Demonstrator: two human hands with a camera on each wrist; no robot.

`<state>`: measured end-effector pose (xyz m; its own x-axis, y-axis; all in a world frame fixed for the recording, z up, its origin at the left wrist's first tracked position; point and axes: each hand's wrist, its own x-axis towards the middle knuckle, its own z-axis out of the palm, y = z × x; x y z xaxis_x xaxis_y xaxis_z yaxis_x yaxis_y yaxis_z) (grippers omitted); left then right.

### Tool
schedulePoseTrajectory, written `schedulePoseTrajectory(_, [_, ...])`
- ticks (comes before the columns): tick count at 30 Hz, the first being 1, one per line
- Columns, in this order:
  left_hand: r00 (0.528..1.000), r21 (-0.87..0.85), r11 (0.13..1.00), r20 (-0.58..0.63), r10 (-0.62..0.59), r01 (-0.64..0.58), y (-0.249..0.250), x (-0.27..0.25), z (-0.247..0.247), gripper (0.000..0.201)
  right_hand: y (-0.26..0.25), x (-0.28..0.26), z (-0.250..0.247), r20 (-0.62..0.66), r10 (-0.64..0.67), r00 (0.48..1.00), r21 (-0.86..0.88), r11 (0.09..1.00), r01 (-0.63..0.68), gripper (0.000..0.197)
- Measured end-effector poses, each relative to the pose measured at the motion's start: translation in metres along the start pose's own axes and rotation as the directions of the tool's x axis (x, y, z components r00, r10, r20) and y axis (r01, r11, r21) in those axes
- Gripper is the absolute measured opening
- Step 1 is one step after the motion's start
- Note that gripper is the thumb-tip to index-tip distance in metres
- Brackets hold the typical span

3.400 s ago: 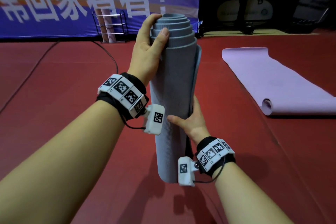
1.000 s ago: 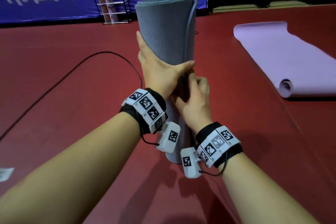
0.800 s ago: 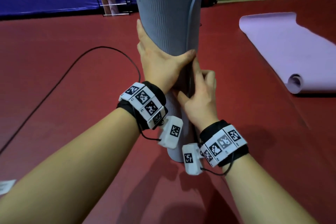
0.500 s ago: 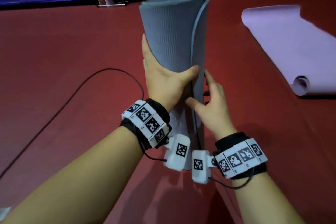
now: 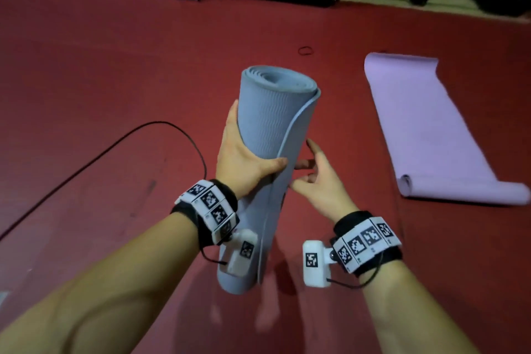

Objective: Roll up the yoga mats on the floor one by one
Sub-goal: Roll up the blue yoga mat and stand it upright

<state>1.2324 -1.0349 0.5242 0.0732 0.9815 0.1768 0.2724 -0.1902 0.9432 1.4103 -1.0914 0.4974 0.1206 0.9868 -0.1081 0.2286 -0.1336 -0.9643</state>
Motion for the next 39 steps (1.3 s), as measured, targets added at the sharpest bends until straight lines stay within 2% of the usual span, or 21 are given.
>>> schedulePoseTrajectory(3, [0.994, -0.022, 1.0, 0.11, -0.007, 0.009, 0.084, 0.016, -0.059, 0.122, -0.12, 0.003, -0.023, -0.079, -0.013, 0.997, 0.036, 0.999, 0.016, 0.102])
schedulePoseTrajectory(5, [0.99, -0.026, 0.999, 0.139, -0.021, 0.025, 0.136, 0.023, -0.094, 0.117, -0.2, 0.004, -0.036, -0.053, -0.065, 0.996, 0.001, 0.998, 0.065, 0.106])
schedulePoseTrajectory(7, [0.984, -0.016, 0.999, 0.174, -0.025, 0.028, 0.185, 0.031, -0.124, 0.116, -0.275, 0.006, -0.047, 0.038, -0.138, 0.99, -0.053, 0.989, 0.14, 0.105])
schedulePoseTrajectory(9, [0.977, -0.021, 1.0, 0.211, -0.019, 0.023, 0.221, 0.04, -0.145, 0.116, -0.333, 0.009, -0.056, 0.14, -0.17, 0.975, -0.225, 0.954, 0.199, 0.1])
schedulePoseTrajectory(11, [0.968, -0.031, 1.0, 0.25, 0.002, 0.006, 0.248, 0.054, -0.16, 0.116, -0.376, 0.012, -0.063, 0.232, -0.187, 0.954, -0.395, 0.879, 0.268, 0.094])
schedulePoseTrajectory(13, [0.954, -0.045, 0.999, 0.299, 0.025, -0.012, 0.267, 0.075, -0.168, 0.116, -0.404, 0.02, -0.071, 0.291, -0.194, 0.937, -0.486, 0.813, 0.32, 0.092])
schedulePoseTrajectory(16, [0.925, -0.055, 0.997, 0.374, 0.065, -0.047, 0.284, 0.108, -0.165, 0.117, -0.428, 0.043, -0.086, 0.316, -0.168, 0.934, -0.555, 0.765, 0.325, 0.088])
schedulePoseTrajectory(19, [0.888, -0.043, 0.996, 0.451, 0.088, -0.077, 0.29, 0.15, -0.148, 0.124, -0.432, 0.079, -0.108, 0.315, -0.144, 0.938, -0.582, 0.752, 0.311, 0.06])
schedulePoseTrajectory(22, [0.854, -0.04, 0.995, 0.51, 0.099, -0.092, 0.296, 0.2, -0.124, 0.123, -0.426, 0.123, -0.134, 0.296, -0.198, 0.935, -0.548, 0.766, 0.336, 0.053])
schedulePoseTrajectory(28, [0.901, -0.049, 0.991, 0.413, 0.132, -0.123, 0.309, 0.313, -0.08, 0.129, -0.455, 0.244, -0.166, 0.2, -0.348, 0.916, -0.486, 0.776, 0.402, 0.052])
schedulePoseTrajectory(30, [0.922, -0.08, 0.989, 0.359, 0.145, -0.124, 0.306, 0.345, -0.067, 0.13, -0.466, 0.287, -0.168, 0.21, -0.373, 0.904, -0.493, 0.758, 0.427, 0.056])
schedulePoseTrajectory(34, [0.97, -0.139, 0.982, 0.191, 0.151, -0.125, 0.282, 0.417, -0.054, 0.145, -0.479, 0.378, -0.153, 0.269, -0.391, 0.88, -0.502, 0.723, 0.475, 0.059])
schedulePoseTrajectory(37, [0.979, -0.141, 0.98, 0.129, 0.159, -0.141, 0.254, 0.489, -0.053, 0.135, -0.48, 0.454, -0.137, 0.281, -0.37, 0.886, -0.504, 0.729, 0.464, 0.057])
schedulePoseTrajectory(39, [0.974, -0.135, 0.978, 0.142, 0.176, -0.157, 0.233, 0.541, -0.054, 0.127, -0.473, 0.507, -0.128, 0.256, -0.346, 0.903, -0.511, 0.744, 0.43, 0.059])
